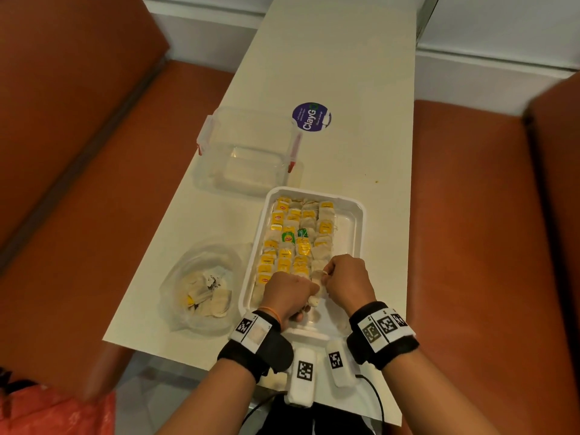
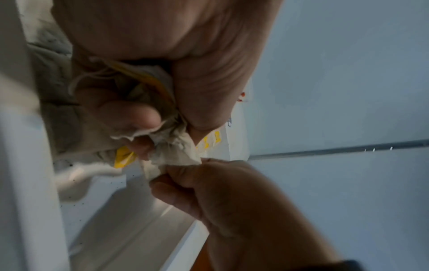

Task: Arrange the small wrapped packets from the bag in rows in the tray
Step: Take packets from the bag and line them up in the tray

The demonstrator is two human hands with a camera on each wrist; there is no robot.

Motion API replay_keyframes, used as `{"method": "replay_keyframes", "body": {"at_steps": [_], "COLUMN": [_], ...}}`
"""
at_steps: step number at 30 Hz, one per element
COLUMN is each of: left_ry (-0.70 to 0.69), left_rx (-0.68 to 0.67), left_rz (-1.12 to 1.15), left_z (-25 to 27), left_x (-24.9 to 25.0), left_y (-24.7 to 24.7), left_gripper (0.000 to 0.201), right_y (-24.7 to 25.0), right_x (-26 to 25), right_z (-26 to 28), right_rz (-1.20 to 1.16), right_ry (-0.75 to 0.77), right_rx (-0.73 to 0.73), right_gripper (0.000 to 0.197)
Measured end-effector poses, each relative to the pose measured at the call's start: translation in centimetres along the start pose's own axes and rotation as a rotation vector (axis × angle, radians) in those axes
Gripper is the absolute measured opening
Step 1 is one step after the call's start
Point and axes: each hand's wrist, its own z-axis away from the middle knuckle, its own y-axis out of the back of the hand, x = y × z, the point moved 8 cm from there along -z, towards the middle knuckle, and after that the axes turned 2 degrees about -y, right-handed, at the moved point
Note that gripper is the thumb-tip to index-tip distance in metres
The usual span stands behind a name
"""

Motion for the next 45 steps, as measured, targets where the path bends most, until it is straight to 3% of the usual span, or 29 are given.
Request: {"method": "replay_keyframes", "body": {"at_steps": [3,5,8,14,17,22,25,29,31,33,36,38,40,45], "left_ry": [-0.059,-0.082,-0.073,0.003,0.020,0.022,-0.004,-0.048,-0.065,-0.089,-0.122,-0.126,-0.120,-0.051], "left_rx": [-0.010,-0.026,-0.025,0.055,0.046,-0.030,-0.075,-0.127,-0.170,-0.219,-0.307,-0.291,-0.252,-0.230], "left_rz": [0.120,0.201,0.386,0.659,0.697,0.794,0.831,0.830,0.839,0.859,0.885,0.873,0.878,0.928], "left_z": [1.7,2.8,4.2,4.9,5.0,5.6,6.7,8.1,8.8,9.5,10.0,10.2,10.4,10.7], "left_x": [0.1,0.0,-0.8,-3.1,-3.8,-3.3,-2.1,-1.0,-0.5,0.0,0.4,0.4,0.2,-0.8], "left_y": [1.3,2.9,6.4,13.1,14.3,14.0,13.3,12.7,12.2,11.9,11.6,11.8,12.1,11.3], "left_gripper": [0.006,0.013,0.022,0.016,0.026,0.015,0.012,0.019,0.023,0.025,0.037,0.041,0.033,0.035], "right_y": [0.1,0.1,0.4,1.7,1.7,0.9,0.4,-1.7,-2.9,-3.6,-3.9,-3.5,-2.8,0.2], "right_x": [-0.3,-0.3,-0.2,0.0,0.1,-1.8,-5.0,-10.0,-11.5,-12.6,-13.4,-13.0,-12.3,-11.3], "right_z": [0.0,0.1,0.3,0.5,0.7,2.4,4.9,9.4,11.0,11.8,12.2,11.8,11.6,11.7], "right_rz": [0.049,0.066,0.090,0.064,0.033,-0.036,-0.136,-0.130,-0.146,-0.190,-0.268,-0.333,-0.385,-0.475], "right_ry": [-0.001,-0.010,-0.021,0.001,0.031,0.144,0.274,0.502,0.574,0.608,0.610,0.561,0.521,0.511], "right_rx": [0.006,0.002,-0.008,0.053,0.051,-0.056,-0.175,-0.371,-0.428,-0.454,-0.449,-0.450,-0.479,-0.489], "right_gripper": [0.012,0.013,0.018,0.019,0.013,0.011,0.029,0.077,0.089,0.083,0.040,0.019,0.011,0.011]}}
